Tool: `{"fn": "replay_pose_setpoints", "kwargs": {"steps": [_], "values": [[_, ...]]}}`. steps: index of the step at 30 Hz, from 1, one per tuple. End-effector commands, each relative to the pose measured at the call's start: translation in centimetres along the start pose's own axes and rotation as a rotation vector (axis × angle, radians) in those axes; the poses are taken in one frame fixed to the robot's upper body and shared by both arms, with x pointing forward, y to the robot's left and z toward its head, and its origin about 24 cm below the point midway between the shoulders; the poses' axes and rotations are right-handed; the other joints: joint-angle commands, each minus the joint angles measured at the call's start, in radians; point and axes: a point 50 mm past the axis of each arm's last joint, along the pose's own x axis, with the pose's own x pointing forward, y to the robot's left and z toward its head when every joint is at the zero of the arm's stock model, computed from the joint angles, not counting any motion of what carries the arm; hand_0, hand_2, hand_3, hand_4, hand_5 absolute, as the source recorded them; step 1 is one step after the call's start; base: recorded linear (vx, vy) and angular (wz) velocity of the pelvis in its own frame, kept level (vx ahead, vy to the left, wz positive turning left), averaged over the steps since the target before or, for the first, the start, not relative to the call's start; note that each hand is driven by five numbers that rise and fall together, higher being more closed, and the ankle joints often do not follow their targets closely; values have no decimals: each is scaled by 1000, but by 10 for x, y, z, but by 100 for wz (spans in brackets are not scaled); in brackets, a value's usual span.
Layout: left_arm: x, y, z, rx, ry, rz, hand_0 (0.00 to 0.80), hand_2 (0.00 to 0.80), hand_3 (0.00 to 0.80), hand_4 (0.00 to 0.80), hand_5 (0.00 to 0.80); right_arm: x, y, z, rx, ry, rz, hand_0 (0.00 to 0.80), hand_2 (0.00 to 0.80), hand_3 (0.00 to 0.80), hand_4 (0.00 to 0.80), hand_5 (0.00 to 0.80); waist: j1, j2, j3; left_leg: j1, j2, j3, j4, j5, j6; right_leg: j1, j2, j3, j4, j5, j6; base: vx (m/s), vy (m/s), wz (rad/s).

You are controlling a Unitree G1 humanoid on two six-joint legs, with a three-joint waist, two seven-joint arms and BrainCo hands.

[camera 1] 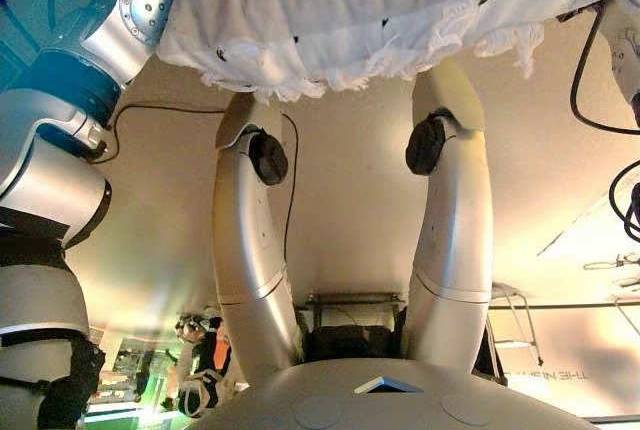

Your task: Pick up the cushion and take it to the sofa

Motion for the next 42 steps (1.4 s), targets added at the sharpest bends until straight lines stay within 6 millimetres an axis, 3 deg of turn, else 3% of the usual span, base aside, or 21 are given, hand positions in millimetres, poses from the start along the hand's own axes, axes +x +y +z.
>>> {"fn": "replay_pose_setpoints", "kwargs": {"steps": [1, 4, 5, 7, 8, 13, 18, 20, 24, 27, 29, 32, 35, 38, 40, 42], "values": [[20, -12, 84, -254, -409, -47, 800, 800, 800, 800, 800, 24, 66, 48, 51, -231, 364, 0, 0, 0, 0, 0, -3, -13, -7, 12, 16, -52, -18, -92, -74, 45, 1, 32, -70, -23, 96, -25, -14, 6], [18, -12, 87, -348, -431, -58, 800, 800, 800, 800, 800, 25, 73, 51, 71, -235, 425, 0, 0, 0, 0, 0, -2, -19, -7, 12, 8, -53, -38, -76, -74, 45, -1, 32, -92, -7, 98, 0, 0, 0], [18, -11, 88, -368, -438, -56, 800, 800, 800, 800, 800, 24, 74, 52, 86, -239, 442, 135, 135, 135, 135, 135, -1, -20, -7, 12, 6, -55, -41, -74, -75, 45, -2, 33, -94, -4, 100, 0, 0, 0], [16, -12, 88, -392, -447, -52, 800, 800, 800, 800, 800, 23, 75, 54, 106, -252, 467, 737, 737, 737, 737, 737, -1, -22, -7, 12, -1, -58, -47, -70, -76, 45, -4, 34, -102, 2, 103, 0, 0, 0], [14, -12, 89, -408, -449, -49, 800, 800, 800, 800, 800, 22, 76, 55, 120, -262, 472, 800, 800, 800, 800, 800, -1, -25, -7, 12, -6, -64, -51, -66, -77, 45, -3, 36, -107, 7, 106, 0, 0, 0], [8, -19, 85, -484, -425, -24, 800, 800, 800, 800, 800, 17, 74, 50, 163, -292, 414, 800, 800, 800, 800, 800, 4, -33, -7, 12, -23, -85, -52, -48, -76, 46, -7, 40, -105, 21, 112, -46, -23, 3], [-15, -49, 68, -592, -357, -8, 800, 800, 800, 800, 800, -1, 76, 10, 186, -237, 318, 800, 800, 800, 800, 800, 21, -34, -7, 95, -29, -124, -46, -22, -85, 147, -9, 29, -102, 22, 116, -48, -11, -5], [-30, -67, 66, -505, -347, 28, 800, 800, 800, 800, 800, -13, 78, -7, 205, -214, 267, 800, 800, 800, 800, 800, 26, -38, -7, 186, -23, -119, -67, -9, -90, 238, -18, 19, -121, 26, 116, 6, -14, -2], [-71, -88, 48, -610, -237, 180, 800, 800, 800, 800, 800, -55, 80, -44, 314, -232, 145, 800, 800, 800, 800, 800, 33, -60, -7, 453, -20, -92, -135, 15, -95, 499, -39, -24, -186, 44, 119, 45, -37, 7], [-107, -108, 47, -653, -201, 158, 800, 800, 800, 800, 800, -95, 98, -71, 370, -219, 96, 800, 800, 800, 800, 800, 38, -86, -7, 672, -26, -83, -196, -13, -93, 712, -40, -60, -250, 27, 132, 132, -70, 6], [-130, -118, 45, -710, -160, 129, 800, 800, 800, 800, 800, -122, 110, -85, 393, -163, 95, 800, 800, 800, 800, 800, 42, -112, -7, 848, -29, -47, -257, -18, -86, 896, -37, -107, -307, 21, 135, 145, -21, 2], [-155, -122, 40, -791, -110, 100, 800, 800, 800, 800, 800, -153, 116, -101, 440, -104, 79, 800, 800, 800, 800, 800, 53, -138, -41, 1063, -30, -18, -327, -38, -73, 1111, -33, -142, -361, -8, 131, 188, -8, -1], [-169, -124, 36, -857, -54, 86, 800, 800, 800, 800, 800, -169, 125, -109, 509, -81, 36, 800, 800, 800, 800, 800, 58, -159, -119, 1177, -36, -10, -377, -33, -56, 1229, -36, -163, -408, -5, 121, 170, -43, 0], [-179, -126, 40, -842, -57, 90, 800, 800, 800, 800, 800, -176, 133, -109, 509, -62, 3, 800, 800, 800, 800, 800, 60, -160, -188, 1288, -37, -20, -430, -42, -49, 1335, -22, -160, -445, -15, 121, 159, -38, 10], [-183, -122, 44, -853, -62, 106, 800, 800, 800, 800, 800, -179, 136, -103, 500, -71, 2, 800, 800, 800, 800, 800, 57, -156, -234, 1360, -37, -26, -471, -43, -46, 1399, 1, -141, -472, -23, 116, 229, -41, 3], [-190, -118, 46, -923, -48, 167, 800, 800, 800, 800, 800, -184, 138, -90, 506, -120, -9, 800, 800, 800, 800, 800, 43, -150, -296, 1452, -39, -40, -525, -45, -40, 1482, 47, -86, -514, -42, 94, 266, -49, 15]]}}
